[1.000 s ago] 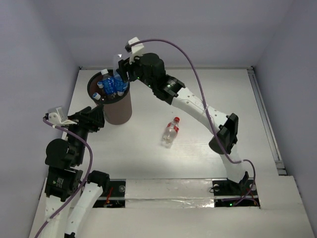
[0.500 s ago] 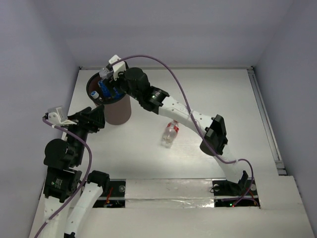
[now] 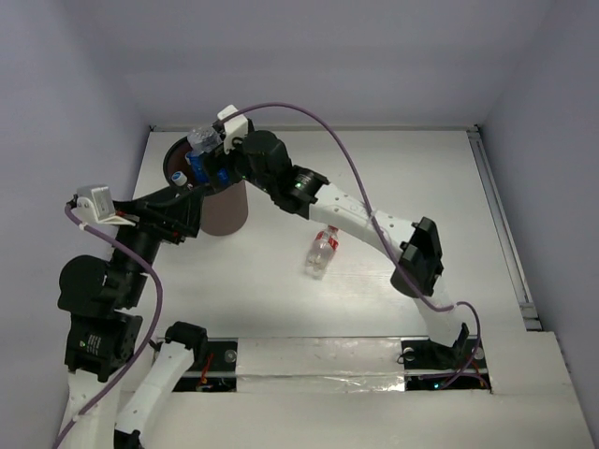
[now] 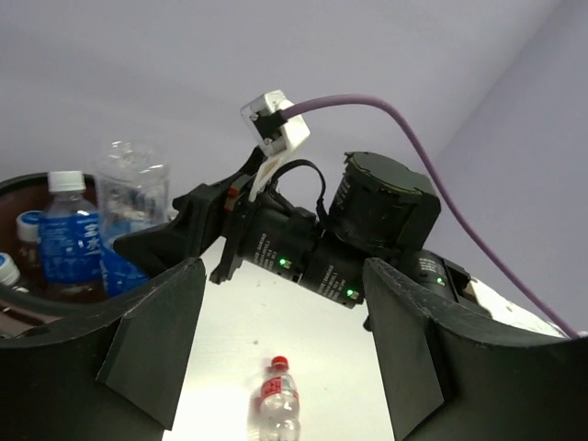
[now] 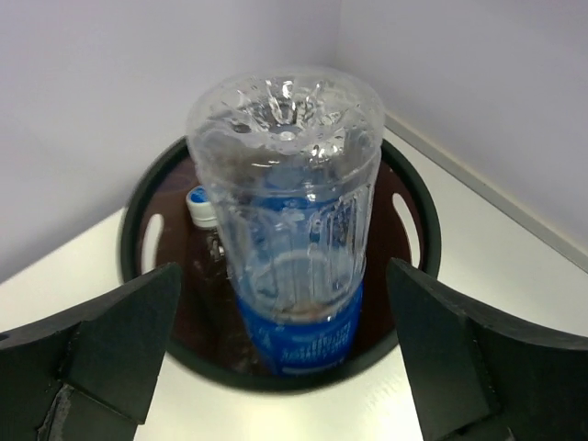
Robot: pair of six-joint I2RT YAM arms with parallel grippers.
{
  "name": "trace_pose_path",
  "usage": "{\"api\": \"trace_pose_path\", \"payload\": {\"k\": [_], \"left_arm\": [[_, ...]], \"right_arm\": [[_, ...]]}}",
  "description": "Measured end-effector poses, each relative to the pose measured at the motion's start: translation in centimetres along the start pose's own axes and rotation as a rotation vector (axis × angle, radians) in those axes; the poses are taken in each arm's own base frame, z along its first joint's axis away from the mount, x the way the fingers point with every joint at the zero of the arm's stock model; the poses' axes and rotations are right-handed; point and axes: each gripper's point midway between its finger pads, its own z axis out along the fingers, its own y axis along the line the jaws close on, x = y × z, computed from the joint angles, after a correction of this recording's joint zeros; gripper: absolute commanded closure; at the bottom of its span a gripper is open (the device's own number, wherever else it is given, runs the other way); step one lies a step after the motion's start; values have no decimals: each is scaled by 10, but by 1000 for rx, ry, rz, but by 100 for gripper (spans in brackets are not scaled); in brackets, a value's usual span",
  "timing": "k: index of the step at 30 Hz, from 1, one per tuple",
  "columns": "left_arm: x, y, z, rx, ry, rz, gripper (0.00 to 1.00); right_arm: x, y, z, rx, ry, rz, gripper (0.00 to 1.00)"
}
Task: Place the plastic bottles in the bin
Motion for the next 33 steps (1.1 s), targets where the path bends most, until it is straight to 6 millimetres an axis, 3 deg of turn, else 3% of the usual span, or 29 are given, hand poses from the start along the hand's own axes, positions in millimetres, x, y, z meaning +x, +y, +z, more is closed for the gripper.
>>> {"api": "trace_pose_path", "payload": {"k": [3,7,9,10,11,12,13,16,17,19,21,25,26,28,29,31,32,33], "left_arm": [[-5,-11,6,38,18,-8,33],[0,-17,17,66,51,-18,34],[6,-20,24,84,79,-27,44],[10,-22,28,96,94,-32,50],[14,-24,34,110,113,-40,66],[18,-26,40,124,129,-52,76],[22,-28,47,136,144,-62,96],[44,-27,68,154,185,-88,100],[56,-26,75,146,207,-99,100],[85,-36,84,157,272,-114,100],[117,-59,89,194,345,-112,95],[191,-86,106,194,482,-43,74],[212,-83,110,176,519,-19,66],[252,-71,121,125,589,28,60],[273,-63,124,97,627,50,53],[309,-49,128,56,696,87,46],[326,-42,127,36,730,106,37],[343,-34,126,16,766,129,32]], "right_arm": [[-16,-1,-18,-10,-16,40,0],[-57,-6,-54,-22,-94,86,0],[-72,-14,-77,-16,-133,105,6],[-78,-18,-90,-9,-149,115,12],[-80,-25,-102,4,-155,125,31],[-82,-32,-113,22,-166,135,44],[-81,-42,-128,46,-179,160,72],[-63,-86,-172,140,-181,257,96],[-53,-102,-188,172,-182,295,97],[-27,-137,-225,258,-182,374,97],[-6,-161,-259,346,-191,425,97],[5,-166,-310,405,-224,474,91],[2,-167,-321,417,-240,484,81],[-4,-170,-343,441,-288,507,62],[-3,-172,-353,456,-304,515,41],[0,-174,-370,478,-327,533,24],[4,-176,-378,493,-332,538,13],[7,-178,-386,510,-339,548,10]]}}
